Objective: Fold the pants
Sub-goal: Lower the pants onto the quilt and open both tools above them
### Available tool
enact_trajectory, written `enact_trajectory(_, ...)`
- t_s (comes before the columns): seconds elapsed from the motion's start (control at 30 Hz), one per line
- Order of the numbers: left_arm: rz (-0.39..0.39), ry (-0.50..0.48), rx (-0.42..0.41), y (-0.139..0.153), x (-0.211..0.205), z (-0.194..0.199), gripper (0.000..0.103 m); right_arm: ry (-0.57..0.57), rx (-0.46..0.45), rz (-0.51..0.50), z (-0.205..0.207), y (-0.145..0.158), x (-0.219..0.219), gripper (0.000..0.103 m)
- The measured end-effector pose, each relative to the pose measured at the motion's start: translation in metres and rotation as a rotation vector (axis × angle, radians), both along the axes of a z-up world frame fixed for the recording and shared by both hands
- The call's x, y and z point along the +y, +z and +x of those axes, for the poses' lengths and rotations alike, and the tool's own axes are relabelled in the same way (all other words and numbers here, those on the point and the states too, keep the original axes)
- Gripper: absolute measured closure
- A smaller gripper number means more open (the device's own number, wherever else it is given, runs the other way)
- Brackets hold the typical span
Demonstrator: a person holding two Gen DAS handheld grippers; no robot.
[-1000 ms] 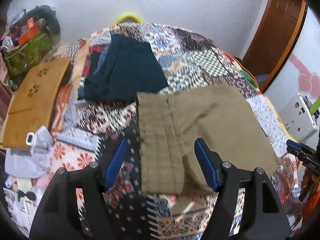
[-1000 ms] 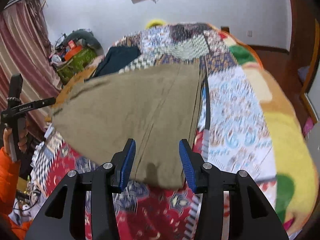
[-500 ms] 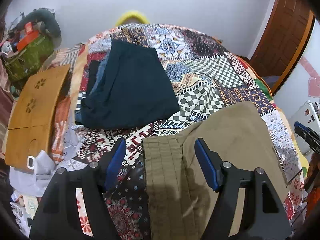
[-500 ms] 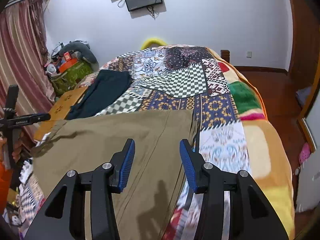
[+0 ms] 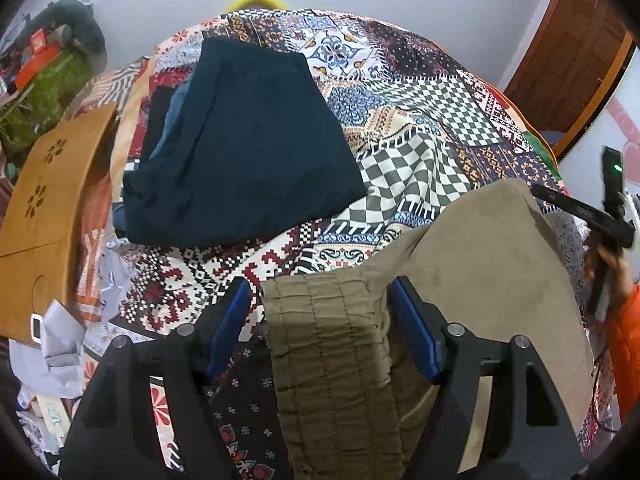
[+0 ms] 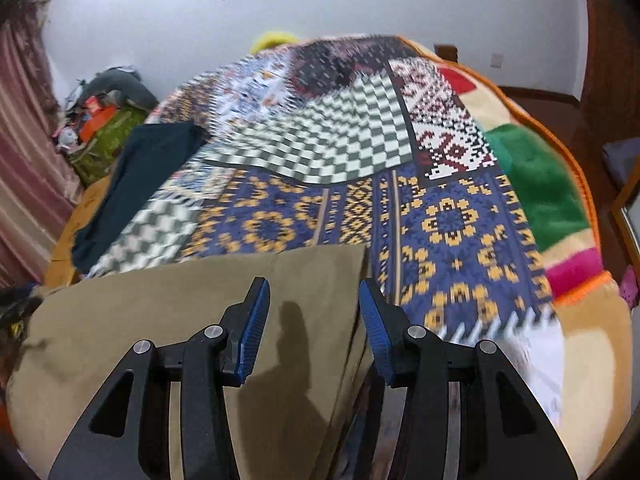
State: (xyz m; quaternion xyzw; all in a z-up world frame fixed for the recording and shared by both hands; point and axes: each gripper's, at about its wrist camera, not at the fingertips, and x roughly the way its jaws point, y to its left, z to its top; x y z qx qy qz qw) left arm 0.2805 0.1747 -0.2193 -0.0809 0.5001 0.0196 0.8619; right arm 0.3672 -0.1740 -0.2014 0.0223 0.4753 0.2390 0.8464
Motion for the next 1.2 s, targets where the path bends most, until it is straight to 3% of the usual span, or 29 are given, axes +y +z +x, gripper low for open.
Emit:
enact_trajectory(0.13, -0.016, -0.028, 0.008, -0.006, -0.003, 0.0, 0.029, -0.006, 0.055, -0.033, 0.021, -0.019, 0.004, 0.061)
enact_trajectory(0.23, -0.009, -0.031, -0.004, -0.007, -0.004, -0.001, 0.029, 0.015, 0.071, -0.064, 0.025, -0.028, 0.008, 0.078)
enact_trajectory(0.27, -0.011, -0.025, -0.012, -0.007, -0.003, -0.002, 0.032, 0.02, 0.075, -0.075, 0.025, -0.03, 0.009, 0.089)
enact_trajectory(0.3, -0.012, -0.015, -0.021, -0.007, -0.002, -0.003, 0.034, 0.026, 0.078, -0.088, 0.025, -0.032, 0.01, 0.091)
enact_trajectory(0.43, -0.04, 0.035, -0.046, -0.006, 0.007, -0.007, 0.047, 0.052, 0.069, -0.118, 0.023, -0.033, 0.011, 0.093)
enact_trajectory(0.7, -0.142, 0.132, -0.041, -0.017, 0.027, -0.01, 0.047, 0.054, 0.046, -0.176, 0.024, -0.036, 0.02, 0.095)
enact_trajectory(0.97, -0.021, 0.077, -0.047, 0.007, 0.013, -0.018, 0.045, 0.043, 0.021, -0.225, 0.019, -0.017, 0.024, 0.092)
enact_trajectory(1.2, 0.086, 0.027, -0.121, 0.047, -0.005, -0.032, 0.038, 0.126, -0.11, -0.141, -0.023, 0.049, 0.031, 0.083)
